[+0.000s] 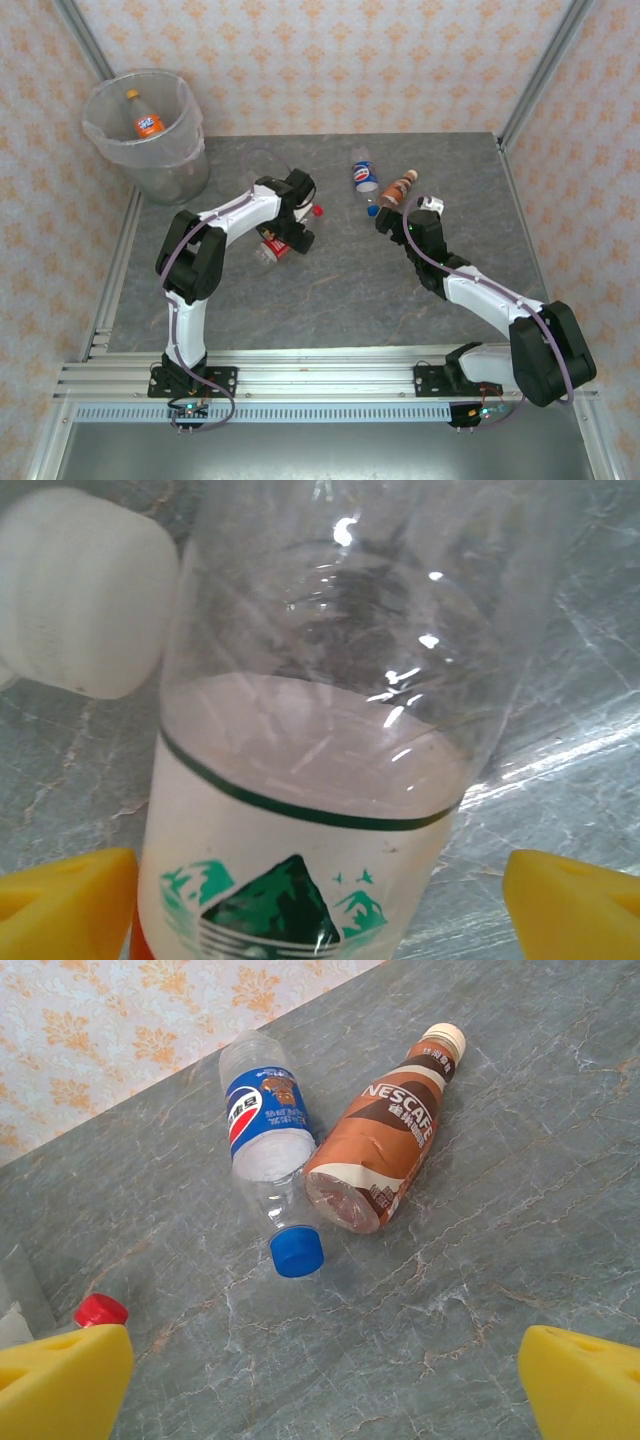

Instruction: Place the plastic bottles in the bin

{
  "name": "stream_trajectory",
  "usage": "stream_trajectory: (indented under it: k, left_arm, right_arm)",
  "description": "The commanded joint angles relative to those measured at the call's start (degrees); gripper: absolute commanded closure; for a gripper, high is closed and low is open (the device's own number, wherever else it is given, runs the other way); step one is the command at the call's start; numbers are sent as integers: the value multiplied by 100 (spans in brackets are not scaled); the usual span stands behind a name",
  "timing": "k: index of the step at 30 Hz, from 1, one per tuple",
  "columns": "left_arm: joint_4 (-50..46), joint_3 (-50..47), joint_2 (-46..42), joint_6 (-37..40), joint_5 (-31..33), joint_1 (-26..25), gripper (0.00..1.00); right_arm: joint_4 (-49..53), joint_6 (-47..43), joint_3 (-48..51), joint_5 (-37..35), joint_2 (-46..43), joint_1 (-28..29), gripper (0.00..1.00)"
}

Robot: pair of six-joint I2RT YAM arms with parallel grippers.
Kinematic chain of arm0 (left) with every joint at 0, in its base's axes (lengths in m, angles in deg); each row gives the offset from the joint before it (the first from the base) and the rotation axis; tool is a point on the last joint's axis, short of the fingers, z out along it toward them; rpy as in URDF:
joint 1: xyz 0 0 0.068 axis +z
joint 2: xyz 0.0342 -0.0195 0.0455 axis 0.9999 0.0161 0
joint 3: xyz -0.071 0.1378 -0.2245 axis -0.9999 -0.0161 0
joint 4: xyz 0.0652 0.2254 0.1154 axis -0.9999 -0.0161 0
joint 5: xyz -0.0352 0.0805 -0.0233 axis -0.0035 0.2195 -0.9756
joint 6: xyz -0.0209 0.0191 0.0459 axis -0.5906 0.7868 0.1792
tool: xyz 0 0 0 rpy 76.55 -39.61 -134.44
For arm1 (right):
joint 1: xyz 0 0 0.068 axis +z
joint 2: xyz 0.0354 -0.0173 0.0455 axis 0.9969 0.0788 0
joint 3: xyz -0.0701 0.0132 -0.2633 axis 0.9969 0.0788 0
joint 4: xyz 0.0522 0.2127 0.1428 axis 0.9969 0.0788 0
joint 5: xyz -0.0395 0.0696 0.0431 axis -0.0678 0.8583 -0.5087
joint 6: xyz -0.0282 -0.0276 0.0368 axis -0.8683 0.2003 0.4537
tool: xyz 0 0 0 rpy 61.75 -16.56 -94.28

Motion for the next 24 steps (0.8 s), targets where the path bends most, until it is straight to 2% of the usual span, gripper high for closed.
stream_trajectory:
  k: [1,13,20,24]
  left_arm:
    - [-176,168,95,92,207,7,8]
    - [-40,473,598,426,1016,-244,14]
    - [32,693,914,274,900,-241,14]
    - [75,685,894,251,637,-213,18]
  right_arm:
    - [-44,78,-187,-108,92,5,1]
    - [-43,155,-144,-170,94,-2,1]
    - [0,141,-127,-194,29,3,1]
    - [50,123,-97,-222,-39,5,1]
